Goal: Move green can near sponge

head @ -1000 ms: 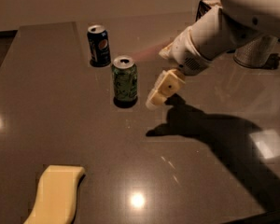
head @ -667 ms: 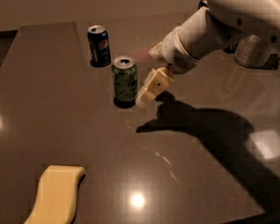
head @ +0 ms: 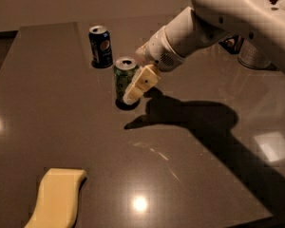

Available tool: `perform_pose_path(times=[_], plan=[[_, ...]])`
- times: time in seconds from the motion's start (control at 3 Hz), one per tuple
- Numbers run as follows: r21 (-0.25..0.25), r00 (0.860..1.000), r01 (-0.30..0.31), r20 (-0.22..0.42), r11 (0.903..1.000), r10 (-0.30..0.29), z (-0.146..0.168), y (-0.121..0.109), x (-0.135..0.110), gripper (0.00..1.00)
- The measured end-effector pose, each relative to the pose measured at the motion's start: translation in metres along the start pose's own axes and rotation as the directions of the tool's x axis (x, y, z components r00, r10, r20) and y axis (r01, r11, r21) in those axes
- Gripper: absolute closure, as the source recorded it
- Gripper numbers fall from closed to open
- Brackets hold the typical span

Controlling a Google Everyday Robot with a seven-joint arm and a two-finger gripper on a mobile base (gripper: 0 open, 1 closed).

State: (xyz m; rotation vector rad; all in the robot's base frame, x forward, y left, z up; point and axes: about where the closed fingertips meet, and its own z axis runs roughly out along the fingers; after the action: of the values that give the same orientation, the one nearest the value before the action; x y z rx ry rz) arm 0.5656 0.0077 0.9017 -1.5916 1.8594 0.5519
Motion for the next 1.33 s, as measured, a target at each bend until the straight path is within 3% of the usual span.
perform_pose_path(times=[0.67, 1.33], plan=[[-0.062, 0.999, 0.007, 0.051, 0.998, -0.004, 0.011, 0.011, -0.017, 0.42], [-0.129, 0.992, 0.092, 0.102, 0.9874, -0.079, -0.011, 0.054, -0.035, 0.88]])
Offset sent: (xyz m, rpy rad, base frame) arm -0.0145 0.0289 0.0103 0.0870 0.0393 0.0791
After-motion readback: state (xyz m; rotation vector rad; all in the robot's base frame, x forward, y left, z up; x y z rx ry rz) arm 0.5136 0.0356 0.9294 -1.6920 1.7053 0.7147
